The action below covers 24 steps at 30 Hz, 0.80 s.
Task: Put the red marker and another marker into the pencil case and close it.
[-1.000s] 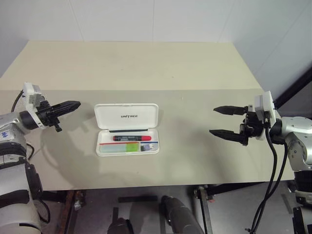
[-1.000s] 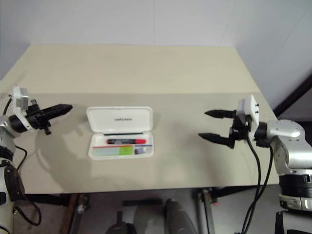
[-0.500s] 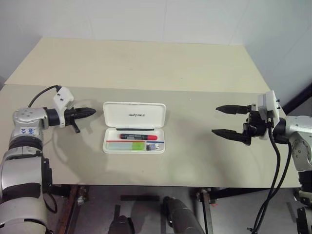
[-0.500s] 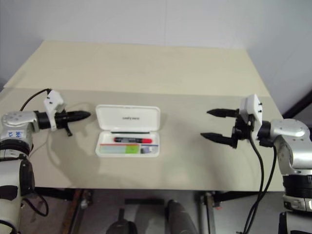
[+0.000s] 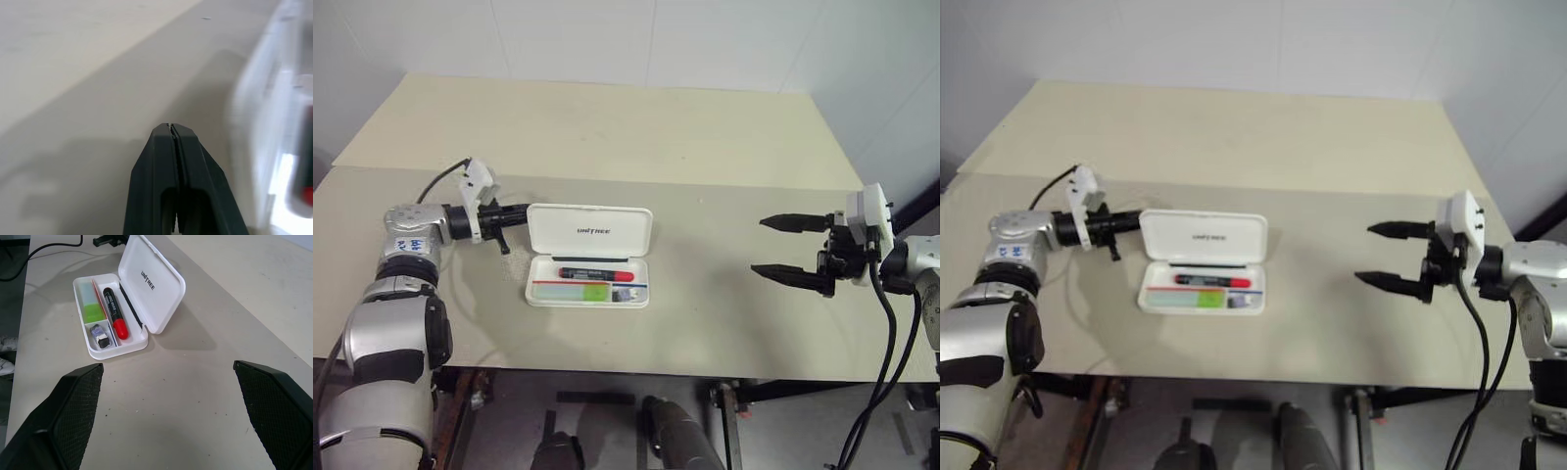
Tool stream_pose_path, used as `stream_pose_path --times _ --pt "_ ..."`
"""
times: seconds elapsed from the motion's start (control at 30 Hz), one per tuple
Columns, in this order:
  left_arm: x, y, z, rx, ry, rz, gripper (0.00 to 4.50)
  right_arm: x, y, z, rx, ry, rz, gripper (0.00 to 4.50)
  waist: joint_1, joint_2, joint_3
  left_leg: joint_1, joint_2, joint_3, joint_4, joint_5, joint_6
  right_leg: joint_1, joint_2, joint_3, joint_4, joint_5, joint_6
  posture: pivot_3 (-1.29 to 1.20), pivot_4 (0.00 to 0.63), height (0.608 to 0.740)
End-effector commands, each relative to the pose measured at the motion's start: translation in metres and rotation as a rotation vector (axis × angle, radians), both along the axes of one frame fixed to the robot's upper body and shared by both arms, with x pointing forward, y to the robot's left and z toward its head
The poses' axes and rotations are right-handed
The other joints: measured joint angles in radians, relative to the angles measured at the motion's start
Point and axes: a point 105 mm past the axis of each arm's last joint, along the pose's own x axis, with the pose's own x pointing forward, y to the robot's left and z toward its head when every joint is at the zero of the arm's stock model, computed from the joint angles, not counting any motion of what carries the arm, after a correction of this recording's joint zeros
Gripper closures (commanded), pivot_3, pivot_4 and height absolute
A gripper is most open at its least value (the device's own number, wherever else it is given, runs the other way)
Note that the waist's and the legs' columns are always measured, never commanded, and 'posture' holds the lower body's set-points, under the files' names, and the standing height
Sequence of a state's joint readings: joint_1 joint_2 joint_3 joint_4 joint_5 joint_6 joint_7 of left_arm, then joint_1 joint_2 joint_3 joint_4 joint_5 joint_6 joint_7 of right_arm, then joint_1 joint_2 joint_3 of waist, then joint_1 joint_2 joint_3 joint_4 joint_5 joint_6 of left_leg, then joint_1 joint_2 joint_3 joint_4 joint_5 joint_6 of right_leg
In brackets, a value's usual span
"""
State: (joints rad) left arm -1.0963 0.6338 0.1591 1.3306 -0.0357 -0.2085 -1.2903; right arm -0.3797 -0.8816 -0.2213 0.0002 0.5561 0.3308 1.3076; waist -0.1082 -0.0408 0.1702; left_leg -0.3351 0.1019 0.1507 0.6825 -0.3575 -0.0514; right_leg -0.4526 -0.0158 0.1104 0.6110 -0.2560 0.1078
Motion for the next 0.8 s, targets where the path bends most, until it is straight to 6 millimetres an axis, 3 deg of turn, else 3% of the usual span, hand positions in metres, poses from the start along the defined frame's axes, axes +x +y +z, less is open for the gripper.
stream_pose_path --times 0.03,0.43,0.6,0.8 --pt "0.0 -0.011 0.023 -0.05 -0.045 -0.077 4.47 -0.005 -0.006 0.016 -0.001 -0.064 -0.022 0.0 0.0 0.0 0.0 0.0 0.0 0.0 0.0 0.0 0.0 0.0 0.0 0.0 0.0 0.0 0.0 0.0 0.15 0.74" --pt "-0.022 -0.031 0.032 -0.037 -0.036 -0.361 4.47 -0.007 -0.017 0.016 -0.009 -0.046 -0.047 0.0 0.001 0.0 0.0 0.0 0.0 -0.002 0.0 -0.001 0.002 0.003 0.0 0.0 -0.002 0.0 0.001 0.0 0.15 0.74" --pt "-0.026 -0.037 0.023 0.015 -0.03 -0.403 4.47 -0.007 -0.027 0.02 0.032 -0.035 -0.075 0.0 0.003 0.0 0.0 0.0 0.0 -0.002 0.0 -0.001 0.002 0.003 0.0 0.0 -0.002 0.0 0.001 0.0 0.15 0.74" --pt "-0.037 -0.048 0.011 0.049 -0.024 -0.495 4.47 -0.009 -0.026 0.028 0.075 -0.057 -0.062 0.0 0.009 0.0 0.0 0.001 0.0 -0.002 0.0 -0.001 0.002 0.003 0.0 0.0 -0.001 0.0 0.001 0.0 0.15 0.74"
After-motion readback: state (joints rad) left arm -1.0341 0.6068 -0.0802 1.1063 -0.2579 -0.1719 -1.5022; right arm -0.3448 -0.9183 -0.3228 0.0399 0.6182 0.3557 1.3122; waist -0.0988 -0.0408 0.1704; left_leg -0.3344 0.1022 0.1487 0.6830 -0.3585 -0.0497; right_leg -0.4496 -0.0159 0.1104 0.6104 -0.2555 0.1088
